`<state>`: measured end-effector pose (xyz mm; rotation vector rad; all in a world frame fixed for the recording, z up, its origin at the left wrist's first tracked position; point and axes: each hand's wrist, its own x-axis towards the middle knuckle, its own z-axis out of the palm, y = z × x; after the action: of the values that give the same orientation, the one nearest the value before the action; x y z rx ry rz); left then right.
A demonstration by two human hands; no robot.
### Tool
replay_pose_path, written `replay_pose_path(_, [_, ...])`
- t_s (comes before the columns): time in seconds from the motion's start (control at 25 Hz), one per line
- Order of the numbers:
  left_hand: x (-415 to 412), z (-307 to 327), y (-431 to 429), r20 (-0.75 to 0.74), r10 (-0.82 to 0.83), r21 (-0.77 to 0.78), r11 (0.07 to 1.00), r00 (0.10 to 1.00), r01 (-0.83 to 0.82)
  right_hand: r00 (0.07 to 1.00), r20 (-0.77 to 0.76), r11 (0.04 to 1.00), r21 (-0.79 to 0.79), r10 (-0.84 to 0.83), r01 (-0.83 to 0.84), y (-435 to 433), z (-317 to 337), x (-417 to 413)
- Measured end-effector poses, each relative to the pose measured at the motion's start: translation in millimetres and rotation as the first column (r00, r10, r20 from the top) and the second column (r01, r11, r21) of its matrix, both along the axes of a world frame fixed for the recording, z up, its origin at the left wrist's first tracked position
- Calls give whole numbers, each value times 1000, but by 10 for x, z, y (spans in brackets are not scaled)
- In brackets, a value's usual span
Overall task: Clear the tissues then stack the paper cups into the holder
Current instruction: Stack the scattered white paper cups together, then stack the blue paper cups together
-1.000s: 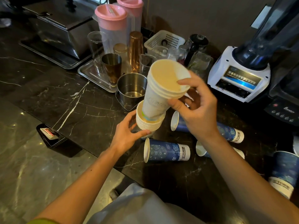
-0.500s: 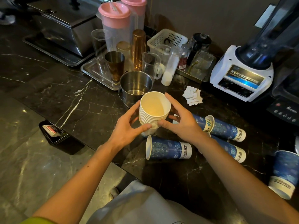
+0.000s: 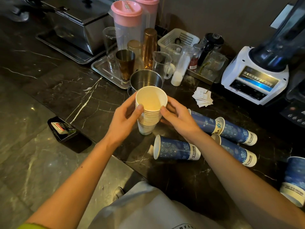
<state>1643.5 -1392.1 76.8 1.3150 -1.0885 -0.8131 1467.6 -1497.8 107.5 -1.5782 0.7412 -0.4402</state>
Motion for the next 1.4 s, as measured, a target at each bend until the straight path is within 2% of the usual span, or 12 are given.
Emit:
replay_pose_path(0.16, [172,-15,169,-19,112,37,993,994,-111,998,-20,998,-23,66,-67,101,-51,296])
replay_pose_path(0.48, [143,24,235,28,124,85,988,992,-126,995,-27,994,-43,99,-100,122,-64,307])
replay_pose_path(0.6, [49,145,317,150,281,108,948,948,-298,997,-19,994,-80,71,-72,103,-40,193])
replay_pose_path(0.68, [-48,241,434,338,433,-78,898,836,-433,1000,-22,996,-88,16,-18,94,-58,21])
replay_pose_path(0.72, [-116,266,484,395,457,-207,889,797,-408,999,-36,995,-99,-2,-2,86,-106,-93])
replay_pose_path(0.8, [-289,225,573,458,381,-335,911,803,-241,994,-111,985,-174,-19,-1,96,-242,-338])
replay_pose_path(0.88, [-532,63,600,458,202,-246,965,866,-95,963,-268,954,-295,-22,-60,128,-410,-625])
replay_pose_path(0.96, [-739,-151,576,449,7,-26,1000,894,5,905,-425,914,-367,0,-172,165,-553,-880])
replay_pose_path(1.08, [-849,-530,506,454,-226,296,951,862,94,800,-596,870,-356,70,-342,233,-727,-1088])
replay_pose_path(1.2, [-865,-750,394,371,-281,464,882,885,85,759,-650,780,-458,34,-427,282,-828,-1155])
replay_pose_path(1.32, [-856,-836,353,284,-255,483,871,924,92,769,-638,736,-534,-30,-415,325,-835,-1137])
replay_pose_path(1.4, [-840,-787,373,186,-227,438,890,956,126,776,-629,742,-542,-46,-395,317,-838,-1161])
